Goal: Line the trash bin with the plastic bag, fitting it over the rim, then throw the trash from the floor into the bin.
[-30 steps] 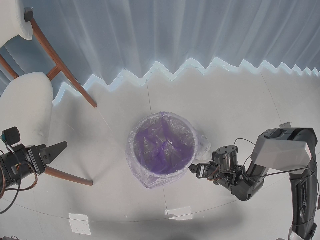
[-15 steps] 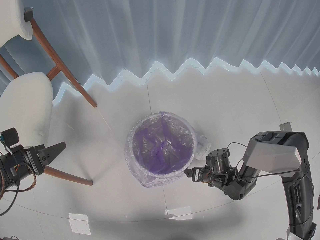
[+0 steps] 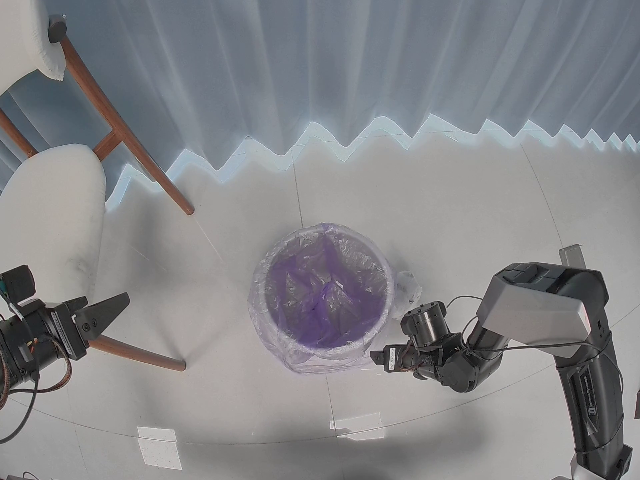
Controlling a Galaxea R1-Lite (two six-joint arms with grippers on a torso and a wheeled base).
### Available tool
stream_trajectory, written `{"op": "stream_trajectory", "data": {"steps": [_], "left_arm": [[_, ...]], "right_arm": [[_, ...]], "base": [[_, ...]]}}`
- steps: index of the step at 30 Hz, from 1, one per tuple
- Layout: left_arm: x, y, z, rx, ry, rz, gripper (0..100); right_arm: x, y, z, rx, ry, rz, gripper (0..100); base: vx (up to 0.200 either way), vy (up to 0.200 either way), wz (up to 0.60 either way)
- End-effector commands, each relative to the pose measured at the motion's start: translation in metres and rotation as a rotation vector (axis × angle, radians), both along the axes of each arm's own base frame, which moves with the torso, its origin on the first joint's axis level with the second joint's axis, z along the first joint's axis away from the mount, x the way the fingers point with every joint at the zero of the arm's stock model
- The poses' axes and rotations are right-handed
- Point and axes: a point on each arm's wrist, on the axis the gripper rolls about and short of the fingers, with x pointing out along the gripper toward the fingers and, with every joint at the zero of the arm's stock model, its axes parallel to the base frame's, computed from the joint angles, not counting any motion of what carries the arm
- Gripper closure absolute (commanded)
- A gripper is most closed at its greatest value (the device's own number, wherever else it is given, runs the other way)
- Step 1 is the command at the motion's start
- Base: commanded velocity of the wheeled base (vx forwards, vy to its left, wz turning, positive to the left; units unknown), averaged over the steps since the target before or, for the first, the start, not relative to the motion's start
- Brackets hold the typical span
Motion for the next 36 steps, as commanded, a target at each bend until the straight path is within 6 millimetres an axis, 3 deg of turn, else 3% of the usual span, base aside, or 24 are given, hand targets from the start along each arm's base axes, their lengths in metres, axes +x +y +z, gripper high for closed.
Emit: {"op": "stream_trajectory", "data": {"steps": [1, 12, 22, 24, 29, 31, 32, 36], "left_arm": [[-0.005, 0.001, -0.002, -0.002, -0.004, 0.002, 0], [-0.009, 0.001, -0.004, -0.002, -0.006, 0.002, 0], [-0.012, 0.002, -0.007, -0.003, -0.002, 0.001, 0], [-0.011, 0.004, -0.006, -0.004, -0.005, 0.016, 0], [-0.011, 0.005, -0.004, -0.004, -0.014, 0.020, 0], [-0.011, 0.005, -0.004, -0.003, -0.014, 0.020, 0], [-0.011, 0.005, -0.004, 0.003, -0.017, 0.016, 0], [-0.011, 0.005, -0.003, 0.028, -0.034, 0.011, 0]], "right_arm": [[0.009, 0.002, 0.002, 0.020, 0.022, -0.033, 0], [0.026, -0.004, 0.011, 0.046, 0.239, -0.197, 0], [0.028, -0.004, 0.017, 0.052, 0.266, -0.262, 0], [0.027, -0.004, 0.027, 0.081, 0.249, -0.292, 0], [0.008, -0.007, 0.077, 0.140, 0.195, -0.313, 0], [0.004, -0.008, 0.081, 0.141, 0.193, -0.311, 0], [-0.015, -0.014, 0.099, 0.143, 0.191, -0.310, 0], [-0.050, -0.026, 0.130, 0.159, 0.165, -0.304, 0]], "base": [[0.000, 0.000, 0.00], [0.000, 0.000, 0.00], [0.000, 0.000, 0.00], [0.000, 0.000, 0.00], [0.000, 0.000, 0.00], [0.000, 0.000, 0.00], [0.000, 0.000, 0.00], [0.000, 0.000, 0.00]]}}
